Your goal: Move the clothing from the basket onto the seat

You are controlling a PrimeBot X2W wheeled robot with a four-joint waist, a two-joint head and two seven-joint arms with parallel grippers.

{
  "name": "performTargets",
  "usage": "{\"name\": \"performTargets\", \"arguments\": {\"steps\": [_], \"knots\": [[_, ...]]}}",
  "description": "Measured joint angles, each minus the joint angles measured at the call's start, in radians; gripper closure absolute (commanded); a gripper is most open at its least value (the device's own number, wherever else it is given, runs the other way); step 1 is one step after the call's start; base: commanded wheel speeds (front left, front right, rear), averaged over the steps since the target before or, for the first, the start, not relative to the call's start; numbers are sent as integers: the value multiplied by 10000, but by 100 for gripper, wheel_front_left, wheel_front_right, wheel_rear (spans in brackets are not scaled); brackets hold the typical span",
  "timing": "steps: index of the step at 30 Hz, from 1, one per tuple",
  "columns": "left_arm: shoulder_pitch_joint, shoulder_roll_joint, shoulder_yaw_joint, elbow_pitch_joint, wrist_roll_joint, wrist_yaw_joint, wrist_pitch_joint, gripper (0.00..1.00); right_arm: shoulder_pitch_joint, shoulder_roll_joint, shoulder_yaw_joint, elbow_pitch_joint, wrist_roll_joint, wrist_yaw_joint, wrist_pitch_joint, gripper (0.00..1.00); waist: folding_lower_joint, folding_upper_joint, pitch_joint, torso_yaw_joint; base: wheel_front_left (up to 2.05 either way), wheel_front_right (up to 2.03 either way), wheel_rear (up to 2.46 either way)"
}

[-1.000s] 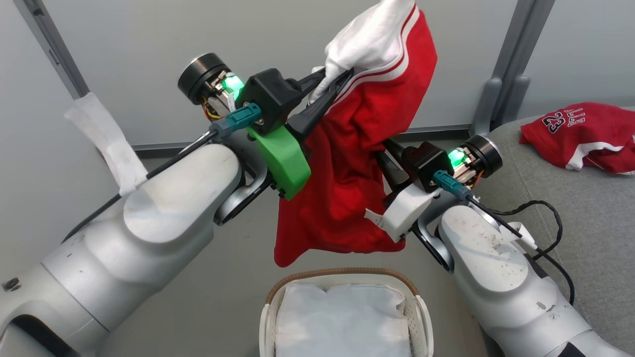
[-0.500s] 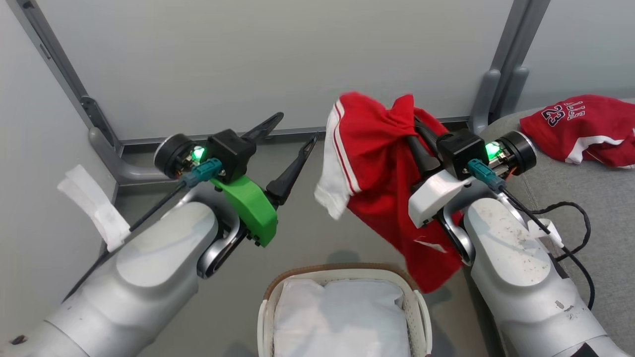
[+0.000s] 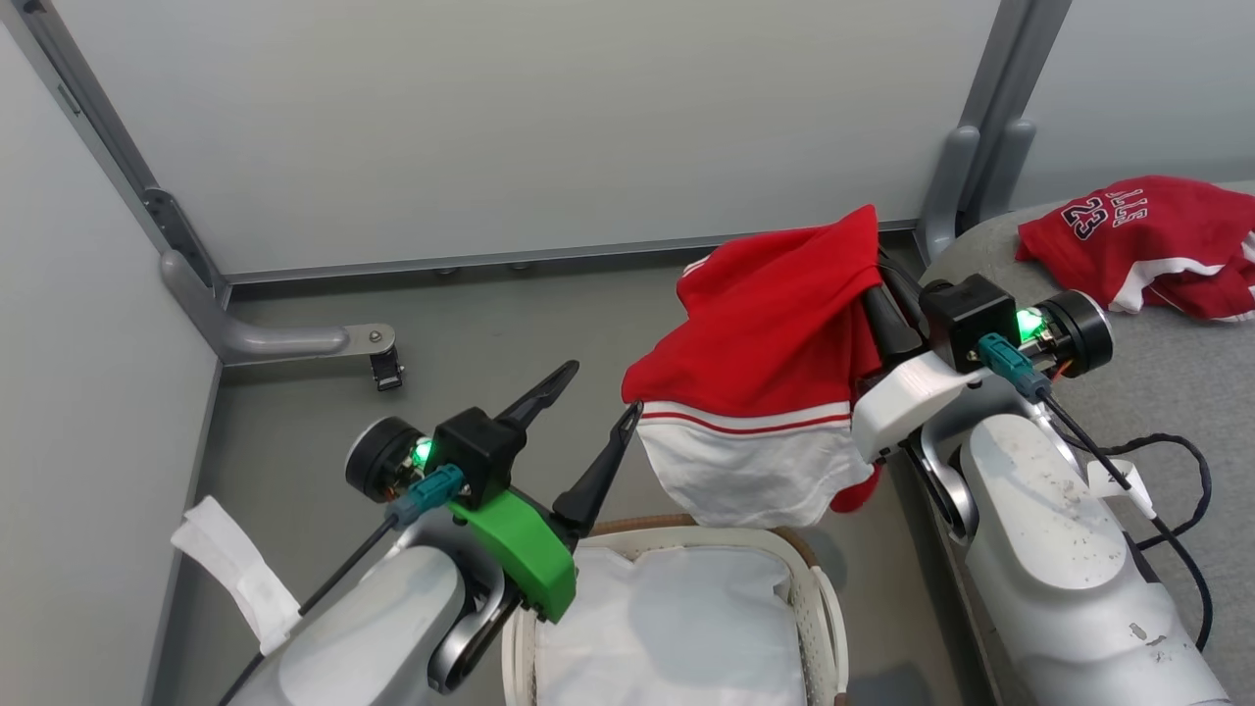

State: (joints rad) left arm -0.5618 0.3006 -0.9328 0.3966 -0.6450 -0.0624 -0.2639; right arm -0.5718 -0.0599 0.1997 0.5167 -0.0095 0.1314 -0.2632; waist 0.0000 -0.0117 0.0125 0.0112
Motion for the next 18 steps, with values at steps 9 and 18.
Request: {"name": "performTargets", "arguments": {"steps": [9, 18], "knots": [[941, -481, 1014, 96, 865, -341, 0, 0, 90, -194, -270, -163, -105, 0, 0, 100, 0, 0, 50, -294, 0, 0, 0], [1123, -884, 1534, 98, 1588, -570, -2, 0, 48, -660, -646, -481, -249, 0, 0, 100, 0, 0, 250, -1208, 0, 0, 0]]}}
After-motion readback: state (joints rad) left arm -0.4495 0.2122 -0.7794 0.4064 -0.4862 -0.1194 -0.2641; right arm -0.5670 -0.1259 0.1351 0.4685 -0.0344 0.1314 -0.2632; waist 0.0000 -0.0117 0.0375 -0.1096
